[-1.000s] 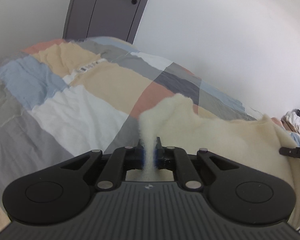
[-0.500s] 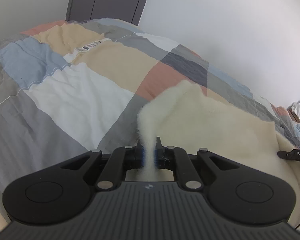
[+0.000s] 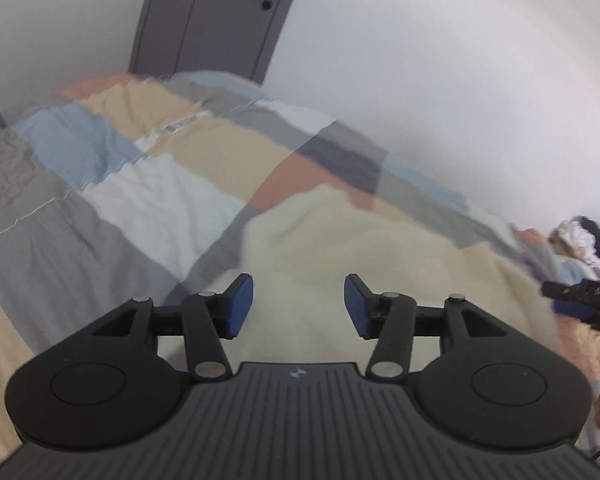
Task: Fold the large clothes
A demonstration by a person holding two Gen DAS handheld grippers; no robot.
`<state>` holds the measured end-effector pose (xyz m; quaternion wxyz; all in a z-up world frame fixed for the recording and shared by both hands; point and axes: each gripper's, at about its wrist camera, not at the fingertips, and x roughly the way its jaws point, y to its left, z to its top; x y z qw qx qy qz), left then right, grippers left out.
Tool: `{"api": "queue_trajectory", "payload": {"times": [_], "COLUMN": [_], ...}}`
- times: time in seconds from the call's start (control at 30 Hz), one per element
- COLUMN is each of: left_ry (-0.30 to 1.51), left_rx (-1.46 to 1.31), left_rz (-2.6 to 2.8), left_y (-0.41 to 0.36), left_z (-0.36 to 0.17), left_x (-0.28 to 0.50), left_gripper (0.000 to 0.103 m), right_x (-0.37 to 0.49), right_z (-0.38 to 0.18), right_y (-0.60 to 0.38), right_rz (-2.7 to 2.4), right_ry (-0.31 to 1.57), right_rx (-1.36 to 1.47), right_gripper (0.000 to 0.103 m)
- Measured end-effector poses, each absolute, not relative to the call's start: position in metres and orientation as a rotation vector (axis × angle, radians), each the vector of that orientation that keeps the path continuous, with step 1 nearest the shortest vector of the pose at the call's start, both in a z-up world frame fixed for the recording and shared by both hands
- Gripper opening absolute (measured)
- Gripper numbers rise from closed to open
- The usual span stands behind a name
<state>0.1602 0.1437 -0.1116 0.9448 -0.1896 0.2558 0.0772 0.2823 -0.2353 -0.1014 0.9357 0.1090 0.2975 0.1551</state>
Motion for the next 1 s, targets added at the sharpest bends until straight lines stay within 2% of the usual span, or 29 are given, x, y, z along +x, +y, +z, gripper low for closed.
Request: {"api": "queue_trajectory", "payload": {"times": [0.13,0.27,0.53,0.73,0.77,0.8,0.83,0.9,1.0], "left_ry": [0.498,0.549,0.676,0.734,0.744,0.753,0.766,0.779,0.801], "left_rx": [-0.396,-0.422,-0.54,-0.724,-0.746,-0.765,-0.785,-0.823,-0.85], "left_rz": [0.097,0.05,0.008,0.017,0.017,0.018,0.022,0.021,0.037], "left_y": [0.118,0.094,0.081,0.104,0.107,0.108,0.11,0.113,0.119], "left_z": [-0.103,-0.114,-0.14,-0.156,-0.158,-0.16,-0.163,-0.167,-0.173], "left_x": [0.134,0.116,0.117,0.117,0.118,0.12,0.12,0.12,0.121], "left_gripper": [0.058,0.058,0.059,0.066,0.068,0.069,0.072,0.076,0.082], "right_x": [0.247,0.218,0.207,0.213,0.213,0.211,0.211,0.21,0.214], "right_z": [-0.094,-0.101,-0.127,-0.157,-0.161,-0.164,-0.167,-0.172,-0.181], "right_y": [-0.24,-0.234,-0.218,-0.219,-0.218,-0.216,-0.214,-0.21,-0.203], "right_rz": [0.408,0.461,0.561,0.576,0.574,0.574,0.581,0.602,0.619], "right_ry": [0.598,0.632,0.829,1.0,1.021,1.037,1.05,1.071,1.117], "right_rx": [0.268,0.27,0.443,0.653,0.673,0.689,0.713,0.773,0.806], "right_gripper": [0.055,0.055,0.056,0.056,0.058,0.07,0.077,0.097,0.103]}}
